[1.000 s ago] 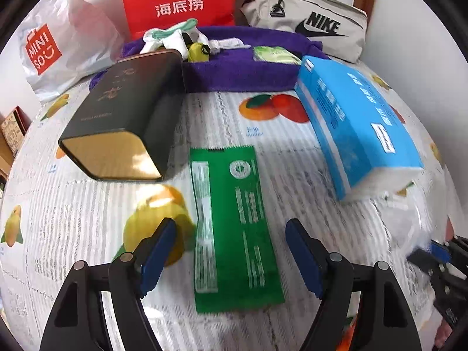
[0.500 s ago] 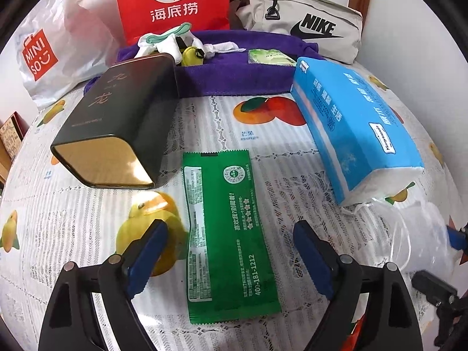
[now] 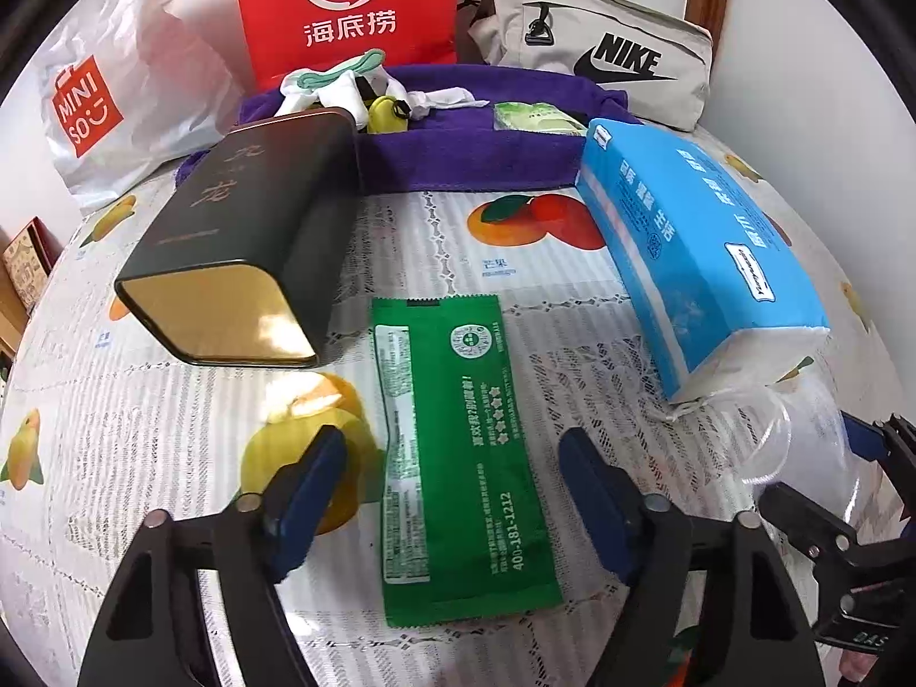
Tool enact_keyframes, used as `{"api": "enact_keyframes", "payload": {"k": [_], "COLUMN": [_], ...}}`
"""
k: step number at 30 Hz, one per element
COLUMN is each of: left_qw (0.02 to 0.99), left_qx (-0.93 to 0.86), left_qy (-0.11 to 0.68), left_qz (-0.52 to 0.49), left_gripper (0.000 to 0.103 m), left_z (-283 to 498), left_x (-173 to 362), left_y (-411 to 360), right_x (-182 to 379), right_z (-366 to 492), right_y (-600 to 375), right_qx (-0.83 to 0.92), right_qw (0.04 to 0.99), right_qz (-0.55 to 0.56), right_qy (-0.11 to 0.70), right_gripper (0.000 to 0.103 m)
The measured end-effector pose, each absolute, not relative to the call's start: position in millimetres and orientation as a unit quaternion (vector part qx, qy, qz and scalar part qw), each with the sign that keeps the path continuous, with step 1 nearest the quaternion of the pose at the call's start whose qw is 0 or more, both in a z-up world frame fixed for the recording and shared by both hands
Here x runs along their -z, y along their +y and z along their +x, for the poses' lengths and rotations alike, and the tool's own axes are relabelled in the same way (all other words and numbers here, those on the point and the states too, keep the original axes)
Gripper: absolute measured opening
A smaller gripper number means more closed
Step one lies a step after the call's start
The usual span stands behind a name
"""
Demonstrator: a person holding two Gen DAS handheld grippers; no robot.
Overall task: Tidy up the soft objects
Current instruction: 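Lift the mesh bag with the right tool while the left tool grasps the green sachet, then carry the mesh bag and green sachet in both tools over the purple towel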
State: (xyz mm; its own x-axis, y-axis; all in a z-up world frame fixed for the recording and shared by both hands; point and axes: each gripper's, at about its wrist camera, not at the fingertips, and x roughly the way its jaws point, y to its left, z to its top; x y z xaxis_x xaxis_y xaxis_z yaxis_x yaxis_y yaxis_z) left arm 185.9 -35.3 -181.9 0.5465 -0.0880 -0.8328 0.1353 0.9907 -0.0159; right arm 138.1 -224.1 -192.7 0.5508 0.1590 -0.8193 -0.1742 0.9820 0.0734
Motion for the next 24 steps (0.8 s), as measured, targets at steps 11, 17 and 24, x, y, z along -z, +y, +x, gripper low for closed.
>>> {"api": "enact_keyframes", "payload": {"k": [11, 17, 24], "left_qw": [0.877, 0.875, 0.868], "left_qx": [0.064, 0.072, 0.093], "left_qy": [0.475, 0.479, 0.487], "left_qz": [0.013, 0.009, -0.03], "left_gripper": [0.041, 0.027, 0.017], "left_z": [182.2, 180.7, 172.8], "left_x": [179.4, 178.0, 174.2], "left_y": [-25.9, -23.2, -10.0], "right_x": [189.5, 183.1, 170.7], "right_z": [150.9, 150.7, 140.8], "right_y": [-213.0, -218.5, -216.7], "right_qx": [-0.091, -0.104, -0.115], "right_qw": [0.886, 0.883, 0.879], "right_qz": [-0.033, -0.021, -0.019], "right_qy": [0.453, 0.458, 0.462], "right_gripper": [0.022, 0.009, 0.009]}}
